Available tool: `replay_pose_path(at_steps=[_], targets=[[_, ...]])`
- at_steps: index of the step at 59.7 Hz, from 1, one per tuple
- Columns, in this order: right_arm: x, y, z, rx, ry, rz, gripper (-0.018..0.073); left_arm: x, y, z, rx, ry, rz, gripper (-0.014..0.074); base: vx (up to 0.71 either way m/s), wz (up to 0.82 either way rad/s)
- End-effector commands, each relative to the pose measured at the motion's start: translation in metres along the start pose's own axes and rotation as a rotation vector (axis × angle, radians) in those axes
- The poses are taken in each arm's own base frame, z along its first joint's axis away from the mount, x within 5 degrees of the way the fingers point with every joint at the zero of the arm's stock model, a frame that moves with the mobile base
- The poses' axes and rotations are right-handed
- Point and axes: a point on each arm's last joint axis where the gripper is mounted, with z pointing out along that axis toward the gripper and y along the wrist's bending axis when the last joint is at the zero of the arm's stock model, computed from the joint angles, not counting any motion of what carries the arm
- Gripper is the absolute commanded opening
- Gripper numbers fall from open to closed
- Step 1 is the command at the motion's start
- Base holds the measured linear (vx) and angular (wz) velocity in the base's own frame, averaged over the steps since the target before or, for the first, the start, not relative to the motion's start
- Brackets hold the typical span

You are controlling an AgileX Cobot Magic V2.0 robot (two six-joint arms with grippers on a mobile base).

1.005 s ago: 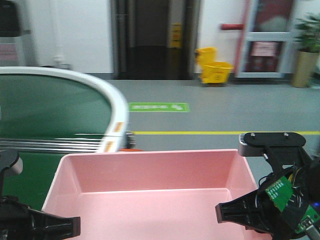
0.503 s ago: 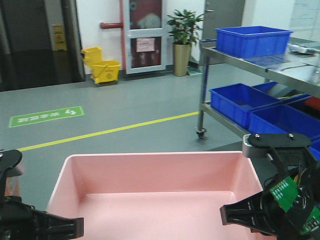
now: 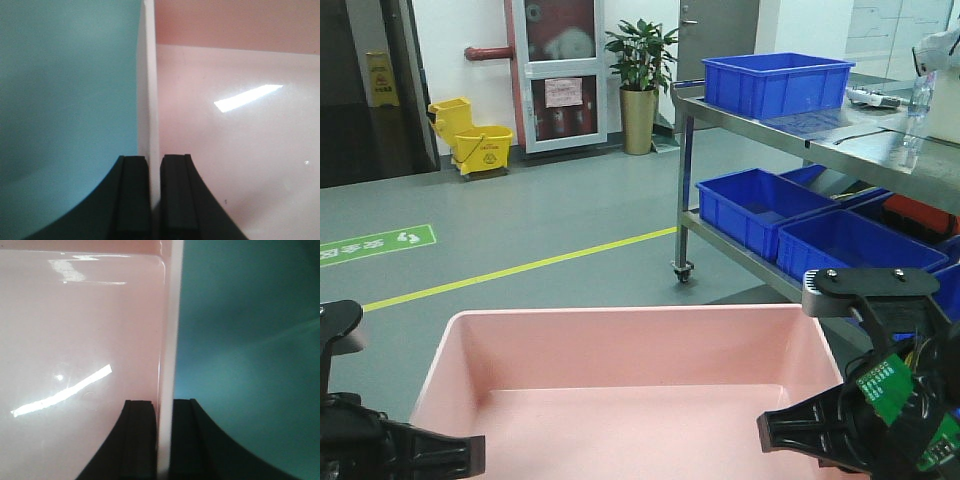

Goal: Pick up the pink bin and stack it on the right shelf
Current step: 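Hold the pink bin with both grippers while the base drives to the shelf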

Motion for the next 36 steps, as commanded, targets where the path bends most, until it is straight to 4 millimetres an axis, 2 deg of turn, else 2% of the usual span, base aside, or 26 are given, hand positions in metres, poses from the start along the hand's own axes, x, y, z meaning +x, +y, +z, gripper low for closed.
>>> replay_pose_path(at_steps=[1,36], targets=[[-0.0097,-0.0018,-0.0146,-0.021,-0.107,-0.012,-0.0001,-0.0139,-0.0042,-0.0135,0.069,-0.104,0.008,0.0038,0.29,-0.08],[-0.0093,-0.0022,-0.0152,-0.019,-0.106,-0.012,-0.0001,-0.0139,-0.0042,-0.0135,0.069,-0.104,0.008,0.0038,0.41,0.02]])
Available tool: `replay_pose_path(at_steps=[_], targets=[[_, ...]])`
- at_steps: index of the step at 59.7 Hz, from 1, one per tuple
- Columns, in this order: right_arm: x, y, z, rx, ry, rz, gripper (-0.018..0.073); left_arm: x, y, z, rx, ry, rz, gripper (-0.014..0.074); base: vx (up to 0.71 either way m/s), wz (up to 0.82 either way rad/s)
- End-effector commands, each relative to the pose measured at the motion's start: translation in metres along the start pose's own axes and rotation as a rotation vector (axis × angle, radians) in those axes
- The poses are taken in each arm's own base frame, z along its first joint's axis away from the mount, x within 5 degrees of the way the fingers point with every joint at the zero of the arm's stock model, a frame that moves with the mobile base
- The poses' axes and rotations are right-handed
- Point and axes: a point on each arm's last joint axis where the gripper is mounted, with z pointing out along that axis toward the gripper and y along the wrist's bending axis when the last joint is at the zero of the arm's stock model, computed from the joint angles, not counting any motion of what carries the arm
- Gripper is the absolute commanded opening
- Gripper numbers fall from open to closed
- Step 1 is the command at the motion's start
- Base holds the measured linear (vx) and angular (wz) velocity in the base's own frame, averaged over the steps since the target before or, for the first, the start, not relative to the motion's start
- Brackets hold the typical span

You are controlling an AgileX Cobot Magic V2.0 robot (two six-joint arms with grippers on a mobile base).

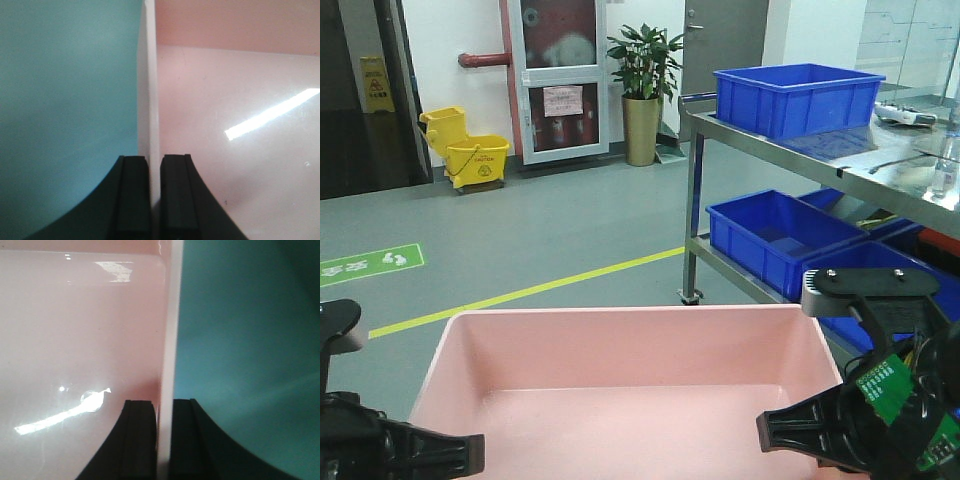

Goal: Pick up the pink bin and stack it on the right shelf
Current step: 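Hold the pink bin with both grippers while the base drives to the shelf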

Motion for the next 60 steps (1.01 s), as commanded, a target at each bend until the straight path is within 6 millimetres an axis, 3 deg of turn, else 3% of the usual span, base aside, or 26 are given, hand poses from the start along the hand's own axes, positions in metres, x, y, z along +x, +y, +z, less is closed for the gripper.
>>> replay_pose_path(at_steps=[1,60], targets=[[-0.0094,-0.0024,-0.0153,-0.017,-0.107,-0.014,-0.0001,-0.0138,-0.0042,-0.0135,0.070,-0.103,0.007,0.0038,0.46,0.00],[-0.0092,-0.0025,-0.0152,-0.016,-0.105,-0.014,-0.0001,-0.0138,-0.0043,-0.0135,0.070,-0.104,0.007,0.0038,0.43,-0.08]])
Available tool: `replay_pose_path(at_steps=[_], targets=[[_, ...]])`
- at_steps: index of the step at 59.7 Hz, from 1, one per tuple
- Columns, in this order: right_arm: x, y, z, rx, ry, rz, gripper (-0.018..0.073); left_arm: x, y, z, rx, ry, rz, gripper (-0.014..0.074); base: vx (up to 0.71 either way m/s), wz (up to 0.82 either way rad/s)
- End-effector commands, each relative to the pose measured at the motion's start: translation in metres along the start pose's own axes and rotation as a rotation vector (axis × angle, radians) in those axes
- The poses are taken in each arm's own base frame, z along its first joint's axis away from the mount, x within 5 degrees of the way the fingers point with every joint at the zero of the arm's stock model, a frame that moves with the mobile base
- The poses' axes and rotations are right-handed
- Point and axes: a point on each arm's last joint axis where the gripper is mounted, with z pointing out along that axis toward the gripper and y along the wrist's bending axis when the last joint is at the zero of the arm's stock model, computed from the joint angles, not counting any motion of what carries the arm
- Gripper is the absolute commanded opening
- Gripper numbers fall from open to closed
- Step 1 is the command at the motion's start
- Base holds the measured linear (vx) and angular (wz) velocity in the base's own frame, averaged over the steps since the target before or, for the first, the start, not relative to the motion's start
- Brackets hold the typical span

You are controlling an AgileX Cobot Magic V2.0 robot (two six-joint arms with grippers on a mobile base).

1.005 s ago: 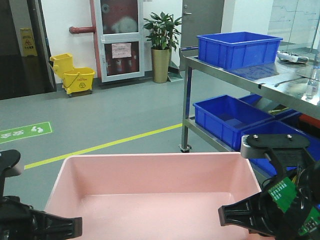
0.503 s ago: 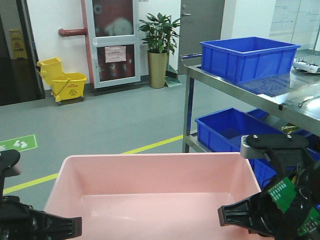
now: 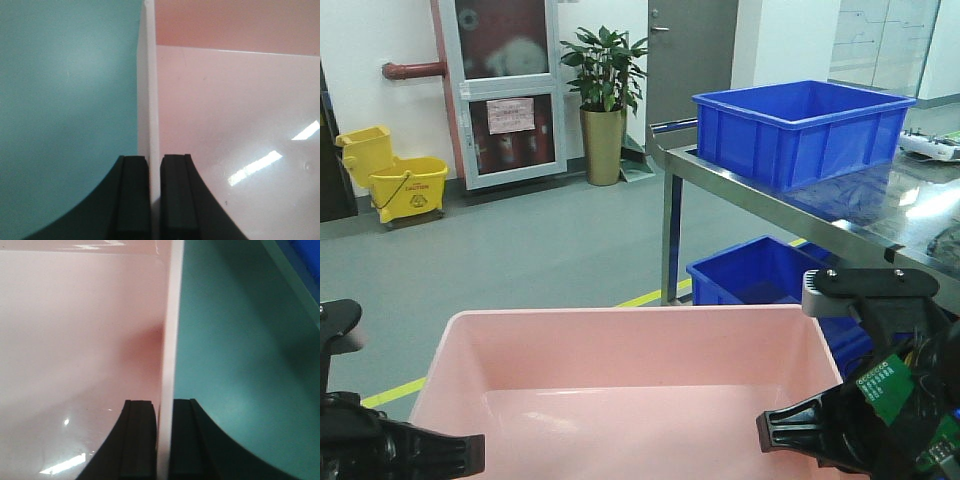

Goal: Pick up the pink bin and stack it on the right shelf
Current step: 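Hold the pink bin with both grippers while the base drives to the shelf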

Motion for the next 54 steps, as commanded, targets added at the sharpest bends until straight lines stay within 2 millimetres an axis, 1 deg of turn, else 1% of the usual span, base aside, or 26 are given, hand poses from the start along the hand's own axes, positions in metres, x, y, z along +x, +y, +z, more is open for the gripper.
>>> replay_pose_path(at_steps=[1,32,43,54], targets=[[-0.0091,-0.0025,-0.0152,-0.015,-0.104,-0.015,-0.0001,-0.0137,-0.0042,-0.0135,0.070,-0.102,0.006,0.0038,0.44,-0.07],[-0.0092,-0.0027,-0.0152,-0.013,-0.105,-0.016,-0.0001,-0.0137,-0.0042,-0.0135,0.070,-0.102,0.006,0.0038,0.44,-0.04],[-0.0092,-0.0027,-0.0152,-0.013,-0.105,-0.016,-0.0001,-0.0137,-0.0042,-0.0135,0.070,-0.102,0.006,0.0038,0.41,-0.31],[-0.0092,-0.0027,-0.0152,-0.013,-0.105,-0.016,-0.0001,-0.0137,-0.0042,-0.0135,0.070,-0.102,0.006,0.0038,0.37,-0.55]])
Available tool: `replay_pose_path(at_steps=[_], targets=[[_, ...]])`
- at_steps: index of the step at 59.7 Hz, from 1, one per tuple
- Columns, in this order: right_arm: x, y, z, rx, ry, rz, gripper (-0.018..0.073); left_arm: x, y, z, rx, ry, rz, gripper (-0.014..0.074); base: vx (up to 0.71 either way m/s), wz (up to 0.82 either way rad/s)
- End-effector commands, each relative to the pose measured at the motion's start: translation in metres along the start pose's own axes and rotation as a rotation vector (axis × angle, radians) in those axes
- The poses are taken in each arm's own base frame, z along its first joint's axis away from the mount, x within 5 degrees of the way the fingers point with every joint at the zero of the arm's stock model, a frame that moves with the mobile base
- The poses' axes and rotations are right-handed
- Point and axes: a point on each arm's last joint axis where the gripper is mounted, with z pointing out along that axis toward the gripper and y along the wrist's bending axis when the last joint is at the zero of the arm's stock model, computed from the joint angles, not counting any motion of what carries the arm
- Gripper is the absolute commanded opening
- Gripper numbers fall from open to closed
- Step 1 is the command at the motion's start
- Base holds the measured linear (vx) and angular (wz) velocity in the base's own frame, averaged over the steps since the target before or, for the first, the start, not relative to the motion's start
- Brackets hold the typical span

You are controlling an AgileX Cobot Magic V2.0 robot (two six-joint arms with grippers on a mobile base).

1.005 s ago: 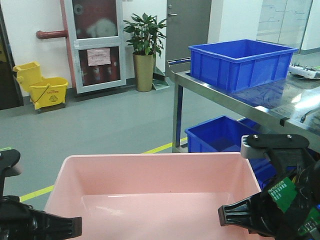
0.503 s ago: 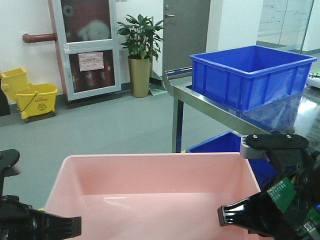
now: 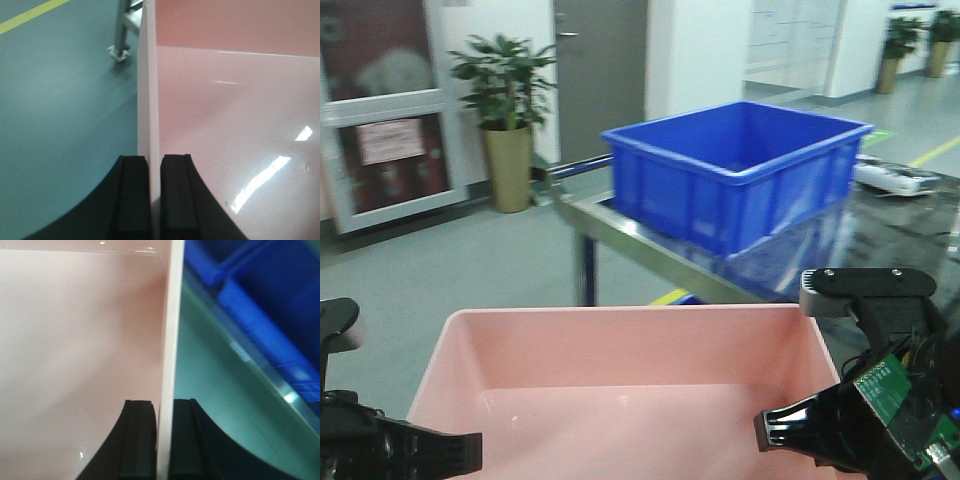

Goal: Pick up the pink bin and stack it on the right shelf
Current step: 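Hold the pink bin with both grippers while the base drives to the shelf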

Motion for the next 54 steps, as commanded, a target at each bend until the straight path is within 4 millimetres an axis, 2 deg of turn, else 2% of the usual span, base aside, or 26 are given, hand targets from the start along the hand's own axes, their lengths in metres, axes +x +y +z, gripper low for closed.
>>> replay_pose_path(at_steps=[1,36,54], targets=[[-0.0086,-0.0034,-0.0162,-0.011,-0.102,-0.015,-0.0001,-0.0135,-0.0044,-0.0134,0.073,-0.100,0.003,0.0038,0.35,-0.72],[-0.0080,-0.0038,-0.0161,-0.006,-0.095,-0.015,-0.0001,-0.0135,-0.0043,-0.0134,0.072,-0.099,0.003,0.0038,0.26,-0.90],[-0.0079,-0.0038,-0.0161,-0.006,-0.094,-0.015,-0.0001,-0.0135,-0.0043,-0.0134,0.072,-0.099,0.003,0.0038,0.21,-0.65]])
